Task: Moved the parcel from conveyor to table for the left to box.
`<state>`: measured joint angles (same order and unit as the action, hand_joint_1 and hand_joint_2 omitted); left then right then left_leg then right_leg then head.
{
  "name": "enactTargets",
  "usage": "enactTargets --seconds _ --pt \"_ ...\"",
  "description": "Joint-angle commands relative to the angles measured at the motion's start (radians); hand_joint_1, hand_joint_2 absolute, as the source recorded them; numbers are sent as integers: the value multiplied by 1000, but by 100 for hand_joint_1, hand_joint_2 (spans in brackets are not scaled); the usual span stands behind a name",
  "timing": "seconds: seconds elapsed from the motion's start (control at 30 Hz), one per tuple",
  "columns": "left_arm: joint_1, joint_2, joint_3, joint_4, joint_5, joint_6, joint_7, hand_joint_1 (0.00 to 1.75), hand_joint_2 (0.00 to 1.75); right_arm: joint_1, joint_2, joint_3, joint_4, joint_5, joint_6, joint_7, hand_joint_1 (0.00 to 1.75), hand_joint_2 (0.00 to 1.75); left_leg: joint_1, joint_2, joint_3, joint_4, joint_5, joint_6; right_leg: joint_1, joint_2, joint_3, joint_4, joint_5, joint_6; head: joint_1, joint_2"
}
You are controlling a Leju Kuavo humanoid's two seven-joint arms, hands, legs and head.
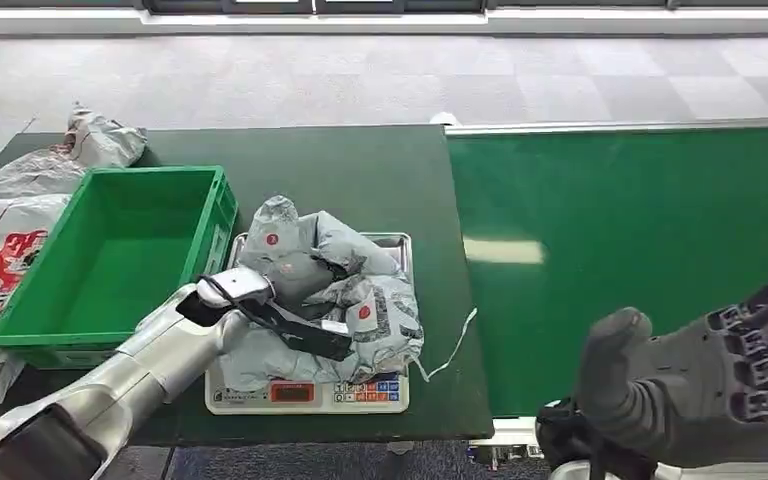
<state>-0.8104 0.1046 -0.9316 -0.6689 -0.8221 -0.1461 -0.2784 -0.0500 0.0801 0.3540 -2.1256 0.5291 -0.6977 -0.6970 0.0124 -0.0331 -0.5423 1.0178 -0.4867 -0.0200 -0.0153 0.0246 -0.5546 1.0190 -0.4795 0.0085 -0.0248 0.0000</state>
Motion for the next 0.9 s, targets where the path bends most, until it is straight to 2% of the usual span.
enactTargets --seconds 0.03,0.13,0.17,0.53,0.57,0.6,0.73,0.77,0.9 --pt "66 225 109 -458 -8 -8 84 175 175 34 -72 -13 -47 -10 0 -1 0 175 1 6 -7 1 1 0 1 4 -9 1 2 -1 0 0" --pt "70 244 168 -561 -34 58 97 175 175 45 -68 -24 -51 -12 0 -1 0 175 2 10 -15 0 3 -1 2 3 -18 0 6 -4 0 0" --pt "64 254 190 -597 -35 28 99 175 175 48 -71 -25 -54 -15 0 -1 0 175 2 6 -16 1 3 -2 2 1 -18 1 5 -4 0 0" --pt "64 254 190 -597 -35 28 99 175 175 48 -71 -25 -54 -15 0 -1 0 175 1 4 -19 1 4 -2 1 0 -21 1 4 -4 0 0" --pt "70 255 198 -610 -53 63 108 175 175 50 -67 -29 -50 -13 0 -1 0 175 1 5 -21 -1 5 -2 1 -1 -22 -1 6 -4 0 0" --pt "37 275 246 -654 -123 223 149 175 175 63 -59 -43 -56 -9 0 -1 0 175 1 4 -20 0 4 -2 1 1 -22 0 5 -4 0 0" --pt "-77 371 434 -751 -123 302 210 175 175 82 -51 -60 -64 -17 0 -1 0 175 3 6 -26 5 3 -2 3 1 -28 4 5 -5 0 0" --pt "-69 410 528 -747 -144 394 224 175 175 89 -40 -66 -59 -8 0 -1 0 175 4 8 -29 6 3 -2 4 2 -31 5 5 -5 0 0" --pt "10 475 732 -663 -108 530 220 175 175 109 -21 -68 -60 10 0 -1 0 175 4 16 -25 -1 6 -2 4 4 -30 0 9 -7 0 0"
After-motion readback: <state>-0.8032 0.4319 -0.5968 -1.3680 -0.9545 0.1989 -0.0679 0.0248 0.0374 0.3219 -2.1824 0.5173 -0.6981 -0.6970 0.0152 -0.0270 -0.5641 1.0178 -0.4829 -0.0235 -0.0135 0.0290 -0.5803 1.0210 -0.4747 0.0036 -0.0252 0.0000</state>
